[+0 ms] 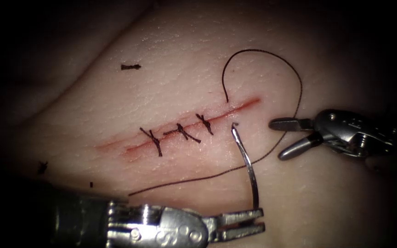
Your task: Wound Closure
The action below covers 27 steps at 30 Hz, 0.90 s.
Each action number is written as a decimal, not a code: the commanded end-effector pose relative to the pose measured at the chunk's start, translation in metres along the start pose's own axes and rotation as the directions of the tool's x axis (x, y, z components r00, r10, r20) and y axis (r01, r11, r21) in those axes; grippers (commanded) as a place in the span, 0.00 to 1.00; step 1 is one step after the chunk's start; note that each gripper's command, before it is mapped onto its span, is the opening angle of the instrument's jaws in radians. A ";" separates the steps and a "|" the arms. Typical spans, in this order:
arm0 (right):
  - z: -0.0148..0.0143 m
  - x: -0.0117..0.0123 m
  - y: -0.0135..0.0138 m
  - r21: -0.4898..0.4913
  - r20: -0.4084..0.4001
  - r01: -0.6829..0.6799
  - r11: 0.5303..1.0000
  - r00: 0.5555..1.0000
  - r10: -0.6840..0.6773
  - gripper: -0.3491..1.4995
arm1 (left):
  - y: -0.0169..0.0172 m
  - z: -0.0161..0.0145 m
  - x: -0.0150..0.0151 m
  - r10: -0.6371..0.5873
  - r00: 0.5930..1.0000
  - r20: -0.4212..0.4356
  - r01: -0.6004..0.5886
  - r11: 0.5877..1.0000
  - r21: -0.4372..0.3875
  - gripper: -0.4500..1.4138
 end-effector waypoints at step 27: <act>0.0085 0.0007 -0.0007 -0.238 0.376 0.328 0.914 0.899 -0.224 0.06 | 0.0046 -0.0054 0.0041 0.140 0.987 0.072 -0.147 0.984 0.097 0.00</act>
